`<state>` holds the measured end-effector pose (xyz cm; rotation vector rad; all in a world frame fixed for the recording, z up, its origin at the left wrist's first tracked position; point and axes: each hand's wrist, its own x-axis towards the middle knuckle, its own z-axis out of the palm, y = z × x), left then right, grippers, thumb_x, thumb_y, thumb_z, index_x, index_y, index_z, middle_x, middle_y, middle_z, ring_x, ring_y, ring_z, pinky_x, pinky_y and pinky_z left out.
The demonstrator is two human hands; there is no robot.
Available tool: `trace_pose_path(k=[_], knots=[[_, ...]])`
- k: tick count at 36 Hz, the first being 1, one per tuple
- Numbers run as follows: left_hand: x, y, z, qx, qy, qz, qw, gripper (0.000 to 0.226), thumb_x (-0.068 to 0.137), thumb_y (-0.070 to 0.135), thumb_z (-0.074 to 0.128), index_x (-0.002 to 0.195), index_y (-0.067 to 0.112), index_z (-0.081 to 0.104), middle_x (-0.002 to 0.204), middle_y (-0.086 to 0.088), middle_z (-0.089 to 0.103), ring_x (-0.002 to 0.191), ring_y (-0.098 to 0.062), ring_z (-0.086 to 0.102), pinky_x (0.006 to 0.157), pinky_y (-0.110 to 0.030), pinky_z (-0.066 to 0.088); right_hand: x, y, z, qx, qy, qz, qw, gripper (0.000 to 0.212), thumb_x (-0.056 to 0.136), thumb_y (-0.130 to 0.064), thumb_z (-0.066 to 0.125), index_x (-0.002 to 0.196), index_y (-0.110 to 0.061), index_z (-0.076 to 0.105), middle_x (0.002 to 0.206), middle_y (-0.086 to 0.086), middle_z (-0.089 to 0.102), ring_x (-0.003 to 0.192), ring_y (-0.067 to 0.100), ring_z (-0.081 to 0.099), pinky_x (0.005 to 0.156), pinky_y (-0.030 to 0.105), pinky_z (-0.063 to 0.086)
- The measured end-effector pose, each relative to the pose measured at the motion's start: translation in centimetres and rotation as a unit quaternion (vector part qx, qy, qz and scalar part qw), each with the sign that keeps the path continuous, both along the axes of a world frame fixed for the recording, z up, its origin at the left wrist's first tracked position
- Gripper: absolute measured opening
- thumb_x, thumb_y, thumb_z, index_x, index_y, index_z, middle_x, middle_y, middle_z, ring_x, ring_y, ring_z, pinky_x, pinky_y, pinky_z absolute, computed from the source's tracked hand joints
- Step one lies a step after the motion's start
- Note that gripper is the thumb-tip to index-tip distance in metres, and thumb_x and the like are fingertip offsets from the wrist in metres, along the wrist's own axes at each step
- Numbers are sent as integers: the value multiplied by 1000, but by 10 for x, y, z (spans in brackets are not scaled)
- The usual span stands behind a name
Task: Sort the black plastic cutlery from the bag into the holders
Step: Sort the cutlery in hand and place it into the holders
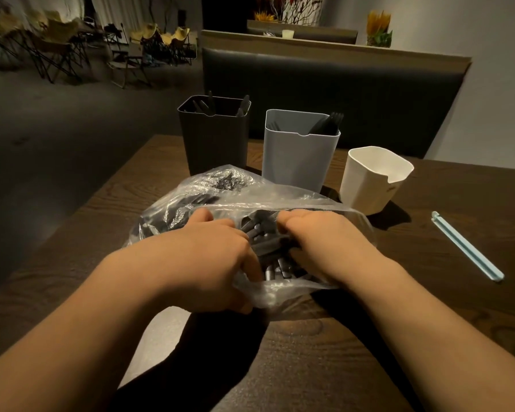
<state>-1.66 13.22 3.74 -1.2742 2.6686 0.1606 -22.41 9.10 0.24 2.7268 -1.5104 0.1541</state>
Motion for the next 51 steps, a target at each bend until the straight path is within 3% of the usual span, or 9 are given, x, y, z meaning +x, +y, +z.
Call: trace_pose_path(k=[4,9,13,18,23,29,34,42,51], knots=[[4,0,2,-17,-2,4,1000,40,85,69,58,122,54,59,110,23,51,112,-4,37,104,-39,23,9,-2,-6,-13,-5,48,999,58,88,-15,59,144,-24,43,134,4,57,120,28,56,99,41,48],[8,1,5,-63,9,-2,998,34,85,69,56,116,56,62,108,25,53,106,-5,35,94,-34,24,24,-7,-15,-41,17,143,989,49,85,-21,55,134,-19,51,135,13,54,121,33,53,100,48,48],[7,-3,7,-63,-12,14,998,33,87,68,55,113,51,67,111,24,52,108,-4,32,86,-32,18,40,-13,-6,23,6,188,982,48,101,-19,52,148,-15,44,152,8,39,138,23,33,112,30,22],[14,-4,9,-62,-29,51,996,46,84,75,47,112,44,68,115,27,51,109,-5,30,85,-33,16,56,-18,6,87,-34,171,981,34,98,-36,54,131,-30,53,137,-6,45,127,11,37,112,31,29],[27,-3,10,-17,-55,79,995,52,82,82,45,115,45,63,115,26,55,120,-8,29,91,-37,19,53,-22,4,115,-20,175,978,49,96,-32,61,142,-25,45,147,-5,38,131,6,32,112,20,24],[28,-5,14,-83,-112,123,982,59,81,84,44,117,40,61,107,22,54,123,-12,28,101,-43,14,57,-33,7,105,60,201,972,75,94,-34,64,156,-25,23,162,-1,17,147,17,18,121,33,14],[26,-9,20,-87,-108,127,982,64,79,86,44,119,39,62,110,20,55,125,-14,28,108,-46,12,71,-36,13,13,115,208,971,72,91,-41,65,152,-26,29,151,1,33,134,22,33,108,42,35],[32,-8,20,-78,-57,107,989,61,78,85,48,121,44,62,117,25,54,128,-11,25,108,-43,13,84,-37,13,-11,124,252,960,44,100,-48,48,136,-23,51,132,1,49,116,18,43,85,28,26],[28,-3,32,-64,-31,87,994,56,81,80,49,121,44,64,124,23,51,131,-8,22,111,-39,11,75,-20,15,162,87,197,963,55,97,-50,53,143,-23,42,145,4,42,130,22,38,109,43,35]])
